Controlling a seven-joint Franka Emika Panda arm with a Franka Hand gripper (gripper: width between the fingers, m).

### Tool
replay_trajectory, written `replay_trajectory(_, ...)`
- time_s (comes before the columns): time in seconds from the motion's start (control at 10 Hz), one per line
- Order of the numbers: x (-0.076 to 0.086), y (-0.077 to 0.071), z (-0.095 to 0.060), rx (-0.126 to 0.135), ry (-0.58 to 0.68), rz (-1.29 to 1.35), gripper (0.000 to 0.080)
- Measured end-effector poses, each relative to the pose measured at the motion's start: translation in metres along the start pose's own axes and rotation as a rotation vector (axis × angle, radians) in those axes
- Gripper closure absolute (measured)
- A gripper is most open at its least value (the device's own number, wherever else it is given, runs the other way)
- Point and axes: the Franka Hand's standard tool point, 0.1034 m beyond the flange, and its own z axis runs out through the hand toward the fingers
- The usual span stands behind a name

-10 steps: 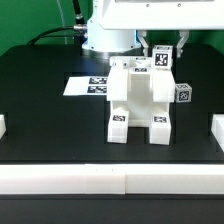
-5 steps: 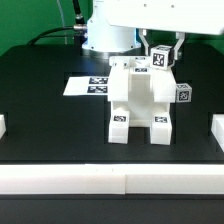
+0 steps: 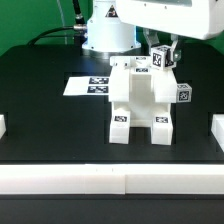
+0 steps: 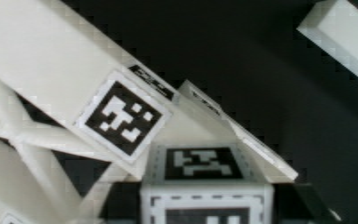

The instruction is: Assemble chair

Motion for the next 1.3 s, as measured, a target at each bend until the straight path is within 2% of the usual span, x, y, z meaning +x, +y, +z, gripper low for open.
replay_trajectory(0.1,-0.0007,0.0004,-0.0001,-0.006,-0.003,-0.056,0.0334)
replay_trajectory(0.2,-0.001,-0.0021,-0.0019,-0.007,-0.002,-0.094,0.0196)
replay_trajectory(0.3,-0.0002,-0.0044,-0.0034,-0.012,0.01,-0.232,0.0196)
replay_trajectory(0.4,-0.0001,-0.0041,-0.0031,-0.011,0.009,-0.305,0.0156)
replay_trajectory(0.7,0.0002,-0.0039,-0.0031,-0.012,0.008,-0.496,0.0151)
replay_trajectory(1.0,0.0024,-0.0042,-0.0039,-0.048,0.034,-0.867,0.0151)
replay_trajectory(1.3,0.0019,-0.0042,-0.0035,-0.054,0.03,-1.092,0.0151)
